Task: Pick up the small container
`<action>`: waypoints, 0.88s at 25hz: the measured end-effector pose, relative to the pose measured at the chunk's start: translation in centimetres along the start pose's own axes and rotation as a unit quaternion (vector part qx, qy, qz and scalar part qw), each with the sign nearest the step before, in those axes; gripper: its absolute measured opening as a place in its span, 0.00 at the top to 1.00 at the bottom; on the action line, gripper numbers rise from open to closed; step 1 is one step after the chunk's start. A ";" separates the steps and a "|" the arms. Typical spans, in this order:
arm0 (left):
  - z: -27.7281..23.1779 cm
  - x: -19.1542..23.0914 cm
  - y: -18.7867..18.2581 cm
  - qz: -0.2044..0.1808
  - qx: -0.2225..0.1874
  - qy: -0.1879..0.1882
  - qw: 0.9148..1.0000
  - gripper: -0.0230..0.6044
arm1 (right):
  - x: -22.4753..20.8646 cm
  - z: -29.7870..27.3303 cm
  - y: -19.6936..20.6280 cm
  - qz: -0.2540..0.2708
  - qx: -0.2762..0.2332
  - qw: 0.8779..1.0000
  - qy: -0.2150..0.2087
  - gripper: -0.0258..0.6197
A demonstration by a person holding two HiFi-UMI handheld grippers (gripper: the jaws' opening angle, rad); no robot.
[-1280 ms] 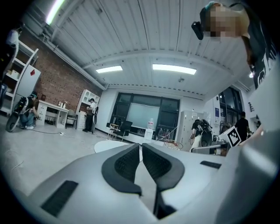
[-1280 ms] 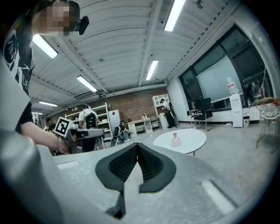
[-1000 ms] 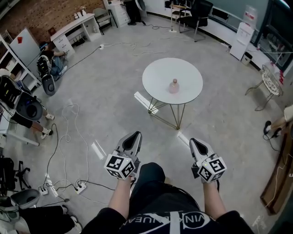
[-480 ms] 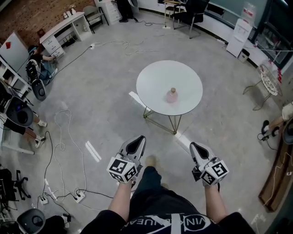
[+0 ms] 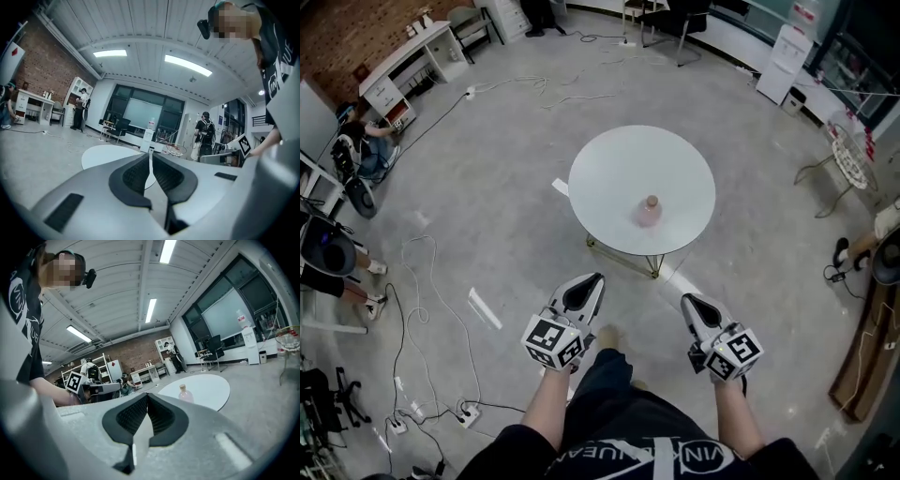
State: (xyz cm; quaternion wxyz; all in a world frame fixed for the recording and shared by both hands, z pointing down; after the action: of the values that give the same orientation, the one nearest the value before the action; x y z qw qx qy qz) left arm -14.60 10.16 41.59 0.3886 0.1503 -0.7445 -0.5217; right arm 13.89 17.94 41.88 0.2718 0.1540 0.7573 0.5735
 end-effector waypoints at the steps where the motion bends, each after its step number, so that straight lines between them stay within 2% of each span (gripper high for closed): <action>1: -0.7 0.5 -0.2 0.001 0.002 0.004 1.000 0.92 | -0.3 -0.5 -0.1 -0.004 0.001 1.000 0.003 0.95; 11: -6.5 4.4 -2.1 0.007 0.024 0.040 0.999 0.92 | -3.2 -4.7 -0.7 -0.025 0.015 0.999 0.029 0.95; 22: -11.5 7.3 -0.5 0.013 0.046 0.080 0.996 0.92 | -6.4 -9.6 0.0 0.002 0.023 0.999 0.041 0.95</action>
State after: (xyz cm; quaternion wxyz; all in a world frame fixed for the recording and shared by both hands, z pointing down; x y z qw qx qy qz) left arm -11.02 -2.25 45.97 0.4467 0.1994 -0.7362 -0.4677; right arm 13.40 6.91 45.29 0.2356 0.1381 0.7807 0.5620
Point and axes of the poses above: the fingertips, and each gripper's own axes: z backward along the fingers, x to its left, y out of its underside, the point moved 9 cm from there along z, backward along the fingers, and after that the axes turned 7 degrees about z, right-handed, at the moved point
